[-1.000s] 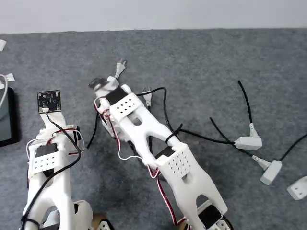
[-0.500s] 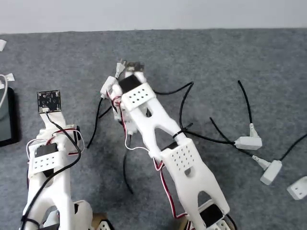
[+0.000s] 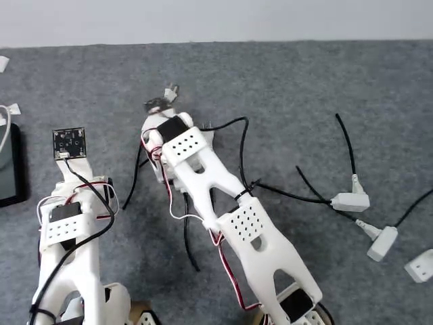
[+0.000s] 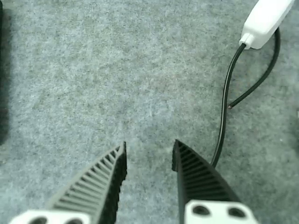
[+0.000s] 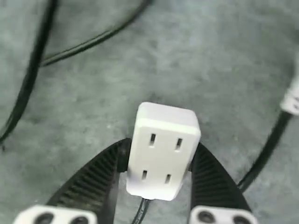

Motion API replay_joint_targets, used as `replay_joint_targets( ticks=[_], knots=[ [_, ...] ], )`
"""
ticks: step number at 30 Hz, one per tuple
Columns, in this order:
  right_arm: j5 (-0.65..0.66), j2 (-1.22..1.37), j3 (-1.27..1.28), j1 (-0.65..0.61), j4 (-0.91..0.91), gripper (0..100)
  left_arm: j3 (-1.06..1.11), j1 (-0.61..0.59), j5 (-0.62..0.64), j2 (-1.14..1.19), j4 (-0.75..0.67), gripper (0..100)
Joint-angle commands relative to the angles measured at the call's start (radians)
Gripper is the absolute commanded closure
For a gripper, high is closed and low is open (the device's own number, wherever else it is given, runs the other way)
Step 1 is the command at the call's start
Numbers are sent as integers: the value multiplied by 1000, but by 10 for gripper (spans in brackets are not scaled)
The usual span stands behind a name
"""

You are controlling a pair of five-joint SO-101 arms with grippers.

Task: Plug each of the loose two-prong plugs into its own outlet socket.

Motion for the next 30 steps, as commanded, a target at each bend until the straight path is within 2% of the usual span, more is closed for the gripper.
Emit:
replay_joint_targets(
  ticks=[1, 4, 10, 15, 21, 25, 30],
  knots=[
    [78, -76, -60, -4, 25, 851, -48, -6, -9, -9, -28, 848],
    [81, -140, -60, 19, 68, 840, -48, -6, -9, -9, -28, 848],
    [83, -177, -14, 39, 99, 682, -48, -6, -9, -9, -28, 848],
    [78, -170, 14, 12, 97, 678, -47, -6, -9, -9, -28, 848],
    [80, -171, 6, 42, 84, 678, -47, -6, -9, -9, -28, 848],
    [81, -156, 15, 48, 48, 706, -47, -6, -9, -9, -28, 848],
    [81, -70, 12, 59, -25, 855, -47, -6, -9, -9, -26, 848]
  ],
)
